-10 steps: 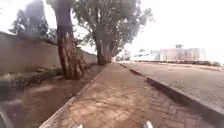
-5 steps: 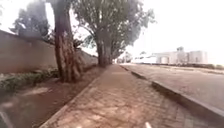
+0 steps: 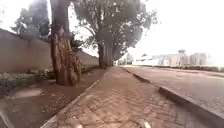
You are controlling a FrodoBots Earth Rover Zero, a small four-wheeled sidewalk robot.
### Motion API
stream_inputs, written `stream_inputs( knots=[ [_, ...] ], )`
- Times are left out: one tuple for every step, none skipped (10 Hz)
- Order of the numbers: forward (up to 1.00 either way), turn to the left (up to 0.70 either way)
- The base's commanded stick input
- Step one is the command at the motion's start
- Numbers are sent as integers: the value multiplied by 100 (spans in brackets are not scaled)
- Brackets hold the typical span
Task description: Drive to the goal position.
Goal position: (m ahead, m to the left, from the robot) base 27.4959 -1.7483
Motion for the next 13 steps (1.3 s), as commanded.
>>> stream_inputs(
  knots=[
    [70, -25],
    [70, -33],
    [70, -35],
    [70, -35],
    [70, -27],
    [70, -13],
    [70, 0],
    [70, 0],
    [70, 0],
    [70, 0],
    [70, 0],
    [70, 0],
    [70, 0]
  ],
)
